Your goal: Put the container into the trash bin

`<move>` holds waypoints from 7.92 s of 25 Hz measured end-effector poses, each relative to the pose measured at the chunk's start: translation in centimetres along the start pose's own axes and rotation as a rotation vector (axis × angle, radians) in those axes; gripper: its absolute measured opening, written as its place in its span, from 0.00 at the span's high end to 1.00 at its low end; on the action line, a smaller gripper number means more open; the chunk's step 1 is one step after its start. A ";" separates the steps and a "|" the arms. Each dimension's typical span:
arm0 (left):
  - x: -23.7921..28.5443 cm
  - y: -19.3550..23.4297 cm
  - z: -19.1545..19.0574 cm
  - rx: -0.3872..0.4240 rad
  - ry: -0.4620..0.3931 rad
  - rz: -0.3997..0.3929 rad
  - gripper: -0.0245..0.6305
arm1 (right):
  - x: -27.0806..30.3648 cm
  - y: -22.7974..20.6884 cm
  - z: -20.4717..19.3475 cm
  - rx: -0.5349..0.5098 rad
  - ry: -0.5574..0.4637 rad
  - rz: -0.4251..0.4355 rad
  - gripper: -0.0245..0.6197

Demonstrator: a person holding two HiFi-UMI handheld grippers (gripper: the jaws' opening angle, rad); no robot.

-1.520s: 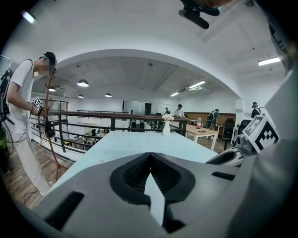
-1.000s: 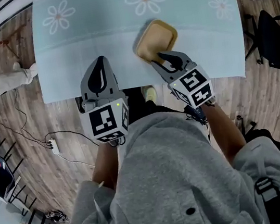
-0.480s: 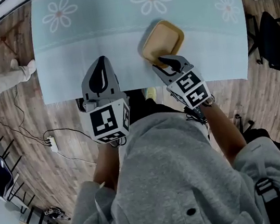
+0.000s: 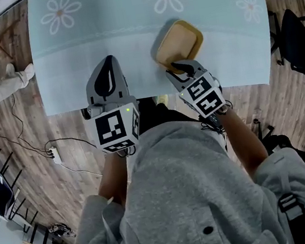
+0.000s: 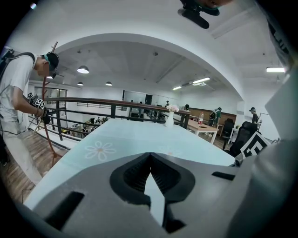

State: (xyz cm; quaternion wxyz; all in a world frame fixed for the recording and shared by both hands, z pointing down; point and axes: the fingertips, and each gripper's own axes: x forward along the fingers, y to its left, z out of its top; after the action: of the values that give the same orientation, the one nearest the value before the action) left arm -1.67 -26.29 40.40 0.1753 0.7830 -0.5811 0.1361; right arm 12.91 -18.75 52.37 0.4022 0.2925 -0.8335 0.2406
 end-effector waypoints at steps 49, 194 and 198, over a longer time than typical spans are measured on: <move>-4.2 -1.9 1.6 0.032 -0.080 0.024 0.93 | -4.1 -1.4 2.3 -0.033 -0.141 -0.132 0.91; -40.1 29.7 -26.8 -0.509 0.122 0.733 0.93 | 21.0 45.0 2.8 -0.566 0.149 0.660 0.91; -39.3 29.7 -29.5 -0.531 0.163 0.713 0.93 | 23.3 44.8 1.1 -0.533 0.172 0.664 0.91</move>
State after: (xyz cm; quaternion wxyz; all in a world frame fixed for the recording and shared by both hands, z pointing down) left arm -41.67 12.58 54.10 0.3574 0.4484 -0.8137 0.0956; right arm -29.98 5.69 63.23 0.4324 -0.1265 -0.8789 0.1569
